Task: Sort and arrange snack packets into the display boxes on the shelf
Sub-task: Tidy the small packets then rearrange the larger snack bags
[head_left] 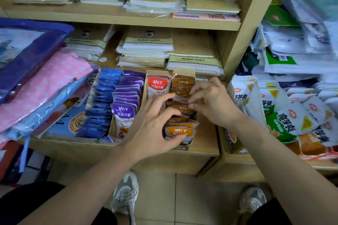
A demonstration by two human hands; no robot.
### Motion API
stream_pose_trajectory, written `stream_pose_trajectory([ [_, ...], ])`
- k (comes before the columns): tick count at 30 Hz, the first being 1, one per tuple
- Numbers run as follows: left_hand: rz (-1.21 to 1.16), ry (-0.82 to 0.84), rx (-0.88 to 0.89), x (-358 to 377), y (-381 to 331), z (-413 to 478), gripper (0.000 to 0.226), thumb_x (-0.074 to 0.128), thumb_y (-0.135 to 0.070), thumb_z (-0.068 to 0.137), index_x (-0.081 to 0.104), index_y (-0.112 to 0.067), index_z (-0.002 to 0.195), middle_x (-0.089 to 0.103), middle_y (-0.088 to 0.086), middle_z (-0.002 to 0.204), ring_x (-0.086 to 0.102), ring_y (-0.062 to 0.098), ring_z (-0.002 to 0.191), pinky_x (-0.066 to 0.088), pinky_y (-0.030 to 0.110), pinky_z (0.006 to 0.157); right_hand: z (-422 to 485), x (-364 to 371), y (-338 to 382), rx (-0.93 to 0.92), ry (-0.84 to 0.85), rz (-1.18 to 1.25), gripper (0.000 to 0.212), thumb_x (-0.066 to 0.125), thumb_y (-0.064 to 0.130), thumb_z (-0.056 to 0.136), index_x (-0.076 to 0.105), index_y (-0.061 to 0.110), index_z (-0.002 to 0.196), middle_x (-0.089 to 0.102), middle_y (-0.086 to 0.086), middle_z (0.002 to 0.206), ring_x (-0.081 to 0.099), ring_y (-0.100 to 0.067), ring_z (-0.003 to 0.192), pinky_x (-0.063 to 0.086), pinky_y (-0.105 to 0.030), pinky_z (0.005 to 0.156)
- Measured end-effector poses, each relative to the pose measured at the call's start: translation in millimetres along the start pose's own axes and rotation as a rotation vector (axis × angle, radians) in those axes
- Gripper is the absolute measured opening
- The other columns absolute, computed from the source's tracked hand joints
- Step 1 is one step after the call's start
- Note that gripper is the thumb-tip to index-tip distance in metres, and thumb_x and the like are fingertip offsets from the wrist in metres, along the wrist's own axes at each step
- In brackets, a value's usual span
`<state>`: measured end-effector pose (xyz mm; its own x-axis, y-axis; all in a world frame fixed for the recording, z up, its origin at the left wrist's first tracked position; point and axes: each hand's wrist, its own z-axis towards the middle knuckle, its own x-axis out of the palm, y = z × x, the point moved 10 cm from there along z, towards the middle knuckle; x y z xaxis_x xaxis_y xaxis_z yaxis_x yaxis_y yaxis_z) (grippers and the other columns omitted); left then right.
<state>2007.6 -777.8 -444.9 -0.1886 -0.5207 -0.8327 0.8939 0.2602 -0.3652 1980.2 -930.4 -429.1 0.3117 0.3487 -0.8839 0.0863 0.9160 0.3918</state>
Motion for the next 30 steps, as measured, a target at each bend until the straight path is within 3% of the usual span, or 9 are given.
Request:
stream_pose_trajectory([
  [4,-0.006,0.010,-0.018,1,1,-3,0.062,0.074,-0.062,0.076,0.055,-0.027,0.124,0.039,-0.005,0.157,0.044,0.015,0.138,0.039,0.041,0.109,-8,-7,4,-0.013,0.054,0.184,0.009,0.077,0.019,0.086,0.080,0.020,0.094,0.076,0.006,0.093,0.066,-0.006,0.089,0.055,-0.033,0.082],
  [7,-0.050,0.009,-0.092,1,6,-3,0.079,0.078,-0.062,0.074,0.042,-0.027,0.134,0.049,-0.008,0.150,0.050,0.003,0.126,0.043,0.034,0.108,-9,-8,3,-0.019,0.091,0.230,0.007,0.076,0.019,0.086,0.079,0.020,0.093,0.075,0.009,0.091,0.068,-0.003,0.086,0.057,-0.029,0.079],
  [10,-0.038,0.054,-0.118,3,10,7,0.097,0.076,-0.066,0.072,0.029,-0.029,0.149,0.050,-0.009,0.146,0.047,0.006,0.129,0.041,0.032,0.106,-5,1,-1,-0.002,0.131,0.207,0.004,0.075,0.019,0.088,0.077,0.020,0.092,0.073,0.009,0.089,0.067,-0.004,0.085,0.058,-0.030,0.078],
  [14,0.056,0.128,-0.101,8,13,21,0.087,0.062,-0.077,0.069,0.045,-0.029,0.140,0.052,-0.008,0.139,0.044,0.010,0.127,0.043,0.035,0.099,1,5,-5,0.036,0.148,0.228,0.006,0.077,0.020,0.086,0.078,0.023,0.091,0.072,0.012,0.087,0.065,-0.003,0.083,0.051,-0.021,0.074],
  [18,0.085,0.105,-0.070,13,10,23,0.077,0.055,-0.077,0.073,0.055,-0.026,0.130,0.061,-0.006,0.126,0.046,0.011,0.124,0.044,0.039,0.099,10,5,-13,0.111,0.106,0.321,0.019,0.072,0.021,0.091,0.075,0.017,0.109,0.073,0.007,0.095,0.065,0.003,0.085,0.048,-0.008,0.073],
  [20,0.090,0.091,-0.059,13,10,24,0.076,0.053,-0.078,0.074,0.056,-0.026,0.129,0.061,-0.007,0.126,0.045,0.010,0.124,0.041,0.038,0.100,19,-10,-17,0.103,-0.070,0.158,0.028,0.076,0.020,0.088,0.073,0.017,0.116,0.068,0.005,0.094,0.059,-0.001,0.080,0.046,-0.013,0.073],
  [22,0.073,0.095,-0.064,14,12,24,0.076,0.054,-0.078,0.073,0.055,-0.028,0.130,0.058,-0.008,0.126,0.044,0.009,0.125,0.037,0.033,0.101,29,-13,-15,0.063,-0.141,-0.018,0.035,0.081,0.021,0.082,0.073,0.016,0.115,0.062,-0.001,0.101,0.055,-0.014,0.091,0.048,-0.027,0.080],
  [25,0.063,0.107,-0.067,17,15,23,0.076,0.056,-0.079,0.073,0.054,-0.030,0.131,0.056,-0.010,0.129,0.043,0.007,0.126,0.033,0.028,0.100,43,0,-18,0.070,-0.066,-0.175,0.039,0.085,0.028,0.077,0.074,0.016,0.113,0.055,-0.007,0.112,0.049,-0.025,0.109,0.046,-0.036,0.089],
  [30,0.047,0.079,-0.056,17,18,21,0.077,0.057,-0.079,0.075,0.053,-0.029,0.133,0.056,-0.009,0.132,0.044,0.008,0.128,0.038,0.034,0.104,51,9,-17,0.074,-0.025,-0.256,0.028,0.080,0.035,0.081,0.078,0.019,0.104,0.051,-0.004,0.109,0.043,-0.024,0.109,0.044,-0.035,0.086],
])
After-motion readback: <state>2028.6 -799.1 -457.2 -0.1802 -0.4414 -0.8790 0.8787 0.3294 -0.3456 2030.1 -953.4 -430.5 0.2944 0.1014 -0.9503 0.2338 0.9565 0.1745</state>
